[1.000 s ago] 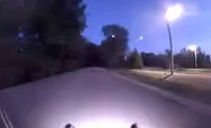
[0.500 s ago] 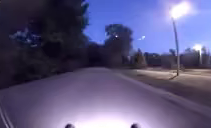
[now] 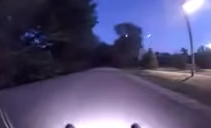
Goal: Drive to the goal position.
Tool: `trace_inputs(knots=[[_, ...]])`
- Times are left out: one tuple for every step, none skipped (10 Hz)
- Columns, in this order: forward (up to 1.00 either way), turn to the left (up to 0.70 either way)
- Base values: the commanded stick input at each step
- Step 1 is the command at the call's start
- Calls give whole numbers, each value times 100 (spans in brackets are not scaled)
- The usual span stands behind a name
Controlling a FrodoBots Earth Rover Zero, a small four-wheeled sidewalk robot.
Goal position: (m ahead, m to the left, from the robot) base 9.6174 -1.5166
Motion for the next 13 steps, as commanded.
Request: trace_inputs(knots=[[100,25],[100,26],[100,26],[100,26],[100,26],[100,16],[100,0],[100,-11],[100,-37],[100,-40],[100,-40],[100,-40],[100,-40]])
